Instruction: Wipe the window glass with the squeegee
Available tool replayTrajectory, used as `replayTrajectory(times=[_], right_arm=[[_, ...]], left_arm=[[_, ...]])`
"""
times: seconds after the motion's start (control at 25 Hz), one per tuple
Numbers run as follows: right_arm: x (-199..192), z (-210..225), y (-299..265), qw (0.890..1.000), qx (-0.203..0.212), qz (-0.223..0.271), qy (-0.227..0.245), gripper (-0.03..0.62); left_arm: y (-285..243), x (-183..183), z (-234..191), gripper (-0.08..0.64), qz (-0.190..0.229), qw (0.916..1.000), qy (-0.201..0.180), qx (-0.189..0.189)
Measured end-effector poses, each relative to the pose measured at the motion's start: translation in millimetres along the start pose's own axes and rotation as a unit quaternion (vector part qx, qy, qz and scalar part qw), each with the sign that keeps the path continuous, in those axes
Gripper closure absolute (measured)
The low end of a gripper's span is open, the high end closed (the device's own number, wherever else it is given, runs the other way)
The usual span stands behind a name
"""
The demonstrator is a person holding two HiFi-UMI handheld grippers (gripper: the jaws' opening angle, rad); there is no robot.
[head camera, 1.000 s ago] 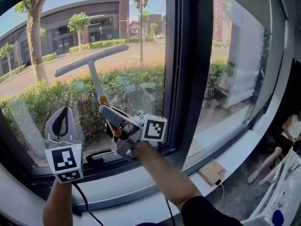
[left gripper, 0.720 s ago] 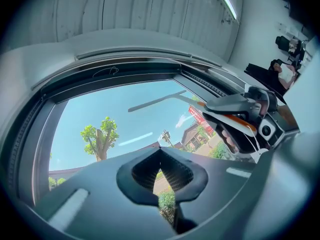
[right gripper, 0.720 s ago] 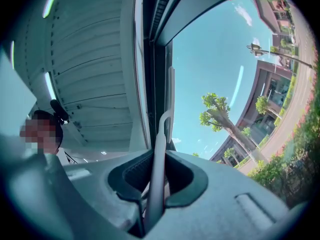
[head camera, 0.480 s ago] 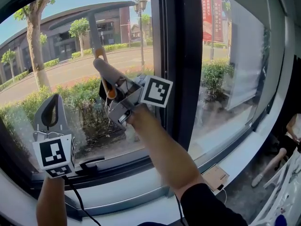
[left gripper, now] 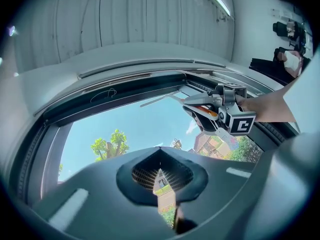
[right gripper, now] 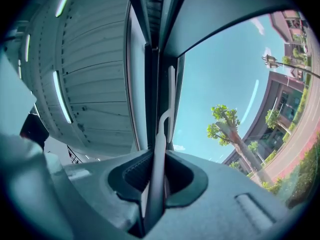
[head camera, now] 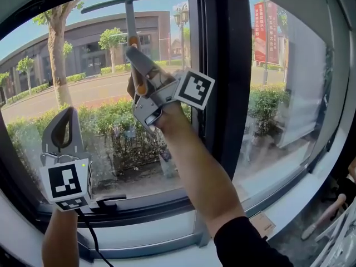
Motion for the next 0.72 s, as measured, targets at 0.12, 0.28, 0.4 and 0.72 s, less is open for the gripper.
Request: replayTrajectory(times=[0.12,0.28,0.4,0.72], right_arm=[[-3,1,3,1.0,-0.006,-0.002,-0.005,0.546],[-9,8,12,0.999,-0.019,0.002,-0.029,0.546],[-11,14,16,0.999,-0.03,0.007,-0.041,0.546],[-83,3,96,0.992,-0.065,0.033,-0.099,0.546]], left_arm=[[-1,-1,-1,0.541,-0.005,1.0,0.003,0.006],[-11,-6,-1,0.541,-0.016,0.9998,0.013,0.005],[-23,-9,-4,0.541,-0.027,0.9994,0.02,-0.005],[22,-60,20,0.541,-0.073,0.9958,0.039,-0.04]])
Point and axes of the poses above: the fingertips, and each gripper's own axes: y backward along the fingers, z to its right, x out of its top, the point moved 4 cm from there along y, backward along the fingers, and after that the axes turned 3 degrees about -y, right-handed, at the moved point
